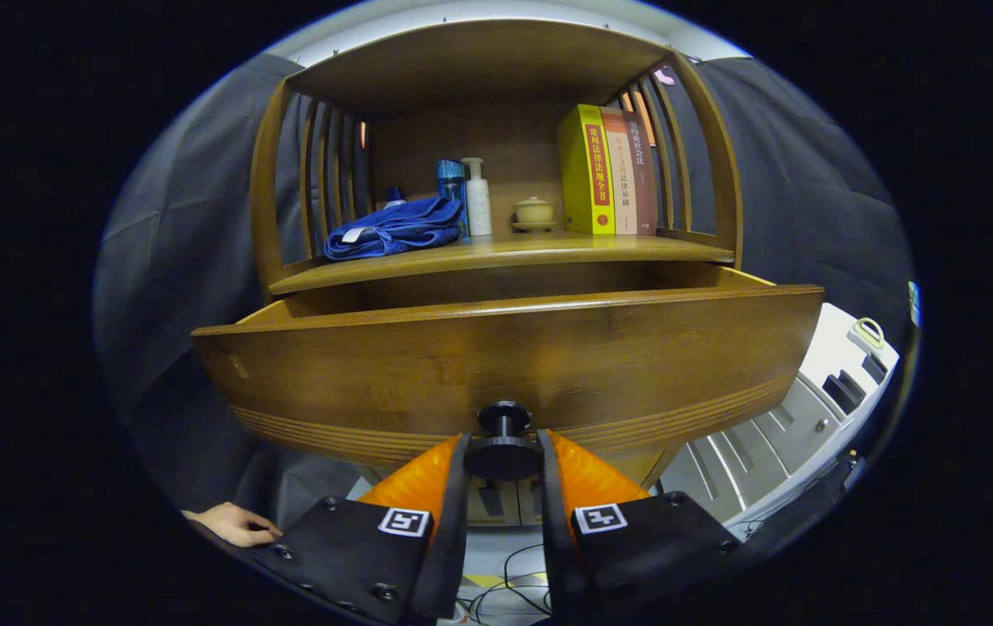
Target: Pull open the drawer, take out the items inside it, and place them on the countertop above the cabinet.
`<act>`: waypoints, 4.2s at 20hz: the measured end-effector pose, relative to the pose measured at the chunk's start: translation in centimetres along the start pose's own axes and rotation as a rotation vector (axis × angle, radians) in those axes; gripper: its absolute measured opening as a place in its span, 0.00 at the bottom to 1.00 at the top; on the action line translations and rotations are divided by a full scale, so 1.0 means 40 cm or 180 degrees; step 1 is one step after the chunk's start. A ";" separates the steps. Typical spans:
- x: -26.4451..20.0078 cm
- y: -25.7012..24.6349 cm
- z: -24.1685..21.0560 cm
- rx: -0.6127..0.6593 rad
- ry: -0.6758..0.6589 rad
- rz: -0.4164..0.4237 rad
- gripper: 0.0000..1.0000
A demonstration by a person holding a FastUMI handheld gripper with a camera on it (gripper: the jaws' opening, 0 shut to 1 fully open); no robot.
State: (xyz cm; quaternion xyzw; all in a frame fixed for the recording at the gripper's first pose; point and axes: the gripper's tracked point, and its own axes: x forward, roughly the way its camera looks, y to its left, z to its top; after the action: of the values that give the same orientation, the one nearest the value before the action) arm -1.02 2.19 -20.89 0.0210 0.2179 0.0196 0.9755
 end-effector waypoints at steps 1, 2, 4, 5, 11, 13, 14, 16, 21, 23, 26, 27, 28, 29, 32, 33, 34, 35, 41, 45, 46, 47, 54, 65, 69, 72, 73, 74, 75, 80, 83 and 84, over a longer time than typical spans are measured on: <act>-0.008 -0.001 -0.004 -0.0001 0.0000 0.0002 0.47; -0.017 -0.002 -0.011 -0.0010 0.0019 0.0001 0.47; -0.039 0.001 -0.027 -0.0039 0.0069 0.0013 0.47; -0.053 0.002 -0.041 -0.0021 0.0118 0.0021 0.47; -0.111 0.001 -0.077 -0.0035 0.0202 0.0056 0.47; -0.125 -0.004 -0.083 -0.0037 0.0214 0.0054 0.47; -0.130 -0.010 -0.088 -0.0039 0.0225 0.0057 0.47; -0.136 -0.012 -0.088 -0.0046 0.0198 0.0073 0.47; -0.138 -0.005 -0.085 -0.0045 0.0137 0.0086 0.62; -0.148 -0.006 -0.048 -0.0012 0.0053 0.0113 0.75; -0.174 -0.010 0.013 0.0027 -0.0062 0.0111 0.88; -0.186 -0.012 0.032 0.0031 -0.0096 0.0117 0.88; -0.197 -0.011 0.053 0.0026 -0.0129 0.0142 0.88; -0.199 -0.010 0.089 0.0012 -0.0205 0.0145 0.88; -0.189 -0.018 0.185 -0.0052 -0.0329 0.0136 0.88; -0.178 -0.016 0.215 -0.0060 -0.0336 0.0156 0.87; -0.167 -0.012 0.243 -0.0034 -0.0316 0.0185 0.88; -0.147 -0.003 0.272 -0.0012 -0.0313 0.0226 0.88; -0.011 -0.017 0.343 -0.0099 0.0069 0.0177 0.88; 0.096 -0.007 0.291 -0.0080 0.0590 0.0196 0.88; 0.112 -0.008 0.259 -0.0111 0.0792 0.0200 0.89; 0.139 0.003 0.232 -0.0094 0.0930 0.0213 0.89; 0.218 -0.009 0.103 -0.0126 0.1714 0.0034 0.89; 0.230 -0.012 0.014 -0.0196 0.2532 -0.0085 0.83; 0.234 -0.009 0.008 -0.0290 0.2568 -0.0089 0.74; 0.236 -0.002 0.023 -0.0321 0.2546 -0.0038 0.57; 0.235 0.001 0.034 -0.0286 0.2503 -0.0010 0.54; 0.238 0.007 0.050 -0.0225 0.2414 0.0013 0.50; 0.235 -0.003 0.060 -0.0202 0.2349 0.0056 0.50; 0.217 0.025 0.121 -0.0184 0.1936 0.0225 0.50; 0.218 0.030 0.125 -0.0042 0.1840 0.0387 0.50; 0.219 0.025 0.145 0.0004 0.1774 0.0432 0.50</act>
State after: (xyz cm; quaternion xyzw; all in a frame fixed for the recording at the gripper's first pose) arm 9.35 3.40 -19.31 0.0299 0.4758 0.0898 0.8745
